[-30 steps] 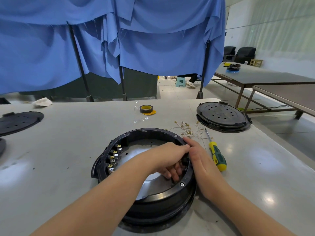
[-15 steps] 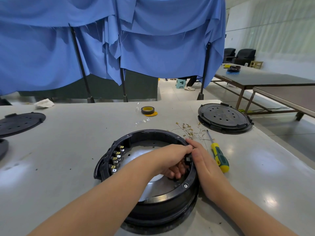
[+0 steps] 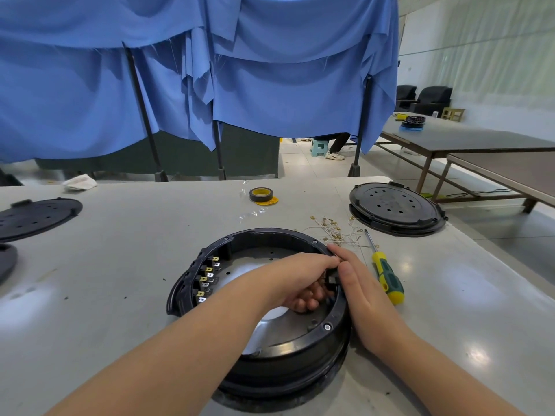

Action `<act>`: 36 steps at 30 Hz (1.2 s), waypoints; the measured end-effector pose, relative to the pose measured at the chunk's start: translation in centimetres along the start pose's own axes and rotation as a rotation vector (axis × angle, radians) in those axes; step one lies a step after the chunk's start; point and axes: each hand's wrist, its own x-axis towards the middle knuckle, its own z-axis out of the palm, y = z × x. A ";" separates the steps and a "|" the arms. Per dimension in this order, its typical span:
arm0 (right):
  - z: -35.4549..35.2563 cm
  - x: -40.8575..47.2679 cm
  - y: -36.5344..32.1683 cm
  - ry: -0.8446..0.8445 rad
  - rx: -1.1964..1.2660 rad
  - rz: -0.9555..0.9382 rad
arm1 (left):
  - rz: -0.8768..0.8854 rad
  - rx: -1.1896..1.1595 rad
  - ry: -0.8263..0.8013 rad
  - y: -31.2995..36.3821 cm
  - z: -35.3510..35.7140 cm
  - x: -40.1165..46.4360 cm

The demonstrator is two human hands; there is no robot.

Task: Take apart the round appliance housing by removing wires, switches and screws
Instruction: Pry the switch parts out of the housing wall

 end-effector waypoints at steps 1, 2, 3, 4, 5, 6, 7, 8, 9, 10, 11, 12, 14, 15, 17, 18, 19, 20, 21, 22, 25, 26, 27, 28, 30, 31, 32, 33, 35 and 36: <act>0.0 0.0 0.0 -0.001 -0.002 -0.001 | 0.006 0.001 0.014 -0.1 0.0 0.1; 0.0 0.0 0.0 -0.001 -0.003 -0.004 | 0.013 0.002 0.028 -0.1 0.0 0.3; 0.0 0.0 0.0 -0.001 -0.002 -0.006 | 0.022 0.006 0.038 -0.2 0.0 0.4; 0.0 0.0 0.1 -0.002 0.000 -0.009 | 0.029 0.011 0.043 -0.2 0.0 0.5; 0.0 0.0 0.1 -0.003 0.002 -0.014 | 0.035 0.015 0.043 -0.3 0.0 0.6; 0.0 -0.1 0.1 -0.005 0.004 -0.019 | 0.039 0.019 0.041 -0.3 0.0 0.7; 0.0 -0.1 0.1 -0.006 0.006 -0.023 | 0.043 0.020 0.040 -0.3 0.0 0.8; 0.0 -0.1 0.1 -0.007 0.007 -0.025 | 0.050 0.022 0.041 -0.3 0.0 0.9; 0.0 -0.1 0.1 -0.010 0.006 -0.024 | 0.058 0.022 0.046 -0.4 0.0 1.0; 0.0 -0.1 0.0 -0.013 0.003 -0.020 | 0.066 0.022 0.054 -0.4 0.1 1.1; -0.1 -0.1 0.0 -0.015 -0.005 -0.018 | 0.071 0.024 0.061 -0.4 0.1 1.2; -0.1 -0.1 0.0 -0.014 -0.021 -0.018 | 0.074 0.026 0.066 -0.4 0.1 1.2; -0.2 0.0 0.0 -0.006 -0.074 -0.026 | 0.074 0.027 0.063 -0.3 0.1 1.2; -0.2 0.0 -0.1 -0.002 -0.098 -0.032 | 0.071 0.029 0.058 -0.3 0.1 1.1; -0.4 0.0 -0.1 0.008 -0.132 -0.043 | 0.069 0.041 0.054 -0.2 0.1 1.0; -0.4 0.0 -0.1 0.014 -0.143 -0.048 | 0.069 0.046 0.057 -0.2 0.1 1.0; -0.5 0.0 -0.1 0.018 -0.151 -0.050 | 0.071 0.045 0.062 -0.2 0.1 1.0; -0.5 0.0 -0.1 0.022 -0.159 -0.051 | 0.075 0.040 0.067 -0.2 0.1 1.0; -0.5 0.0 -0.1 0.026 -0.167 -0.051 | 0.082 0.034 0.071 -0.2 0.1 1.0; -0.5 0.0 -0.1 0.030 -0.174 -0.050 | 0.089 0.030 0.075 -0.2 0.1 0.9; -0.4 0.1 -0.1 0.035 -0.177 -0.047 | 0.096 0.048 0.082 -0.1 0.0 0.8; -0.4 0.1 -0.1 0.034 -0.177 -0.045 | 0.097 0.058 0.082 -0.1 0.0 0.8; -0.4 0.1 -0.1 0.034 -0.178 -0.045 | 0.101 0.066 0.084 0.0 -0.1 0.7; -0.4 0.1 0.0 0.034 -0.180 -0.043 | 0.109 0.071 0.086 0.0 -0.1 0.6; -0.4 0.0 0.0 0.037 -0.179 -0.040 | 0.129 0.074 0.091 0.1 -0.1 0.5; -0.4 0.0 0.0 0.039 -0.180 -0.041 | 0.139 0.080 0.094 0.1 -0.1 0.4; -0.4 0.1 0.0 0.040 -0.184 -0.042 | 0.149 0.092 0.099 0.1 -0.2 0.3; -0.4 0.1 0.0 0.038 -0.189 -0.041 | 0.160 0.110 0.104 0.2 -0.2 0.2; -0.4 0.1 0.0 0.035 -0.193 -0.037 | 0.183 0.144 0.112 0.2 -0.3 0.0; -0.5 0.1 0.0 0.035 -0.193 -0.039 | 0.192 0.154 0.115 0.2 -0.3 -0.1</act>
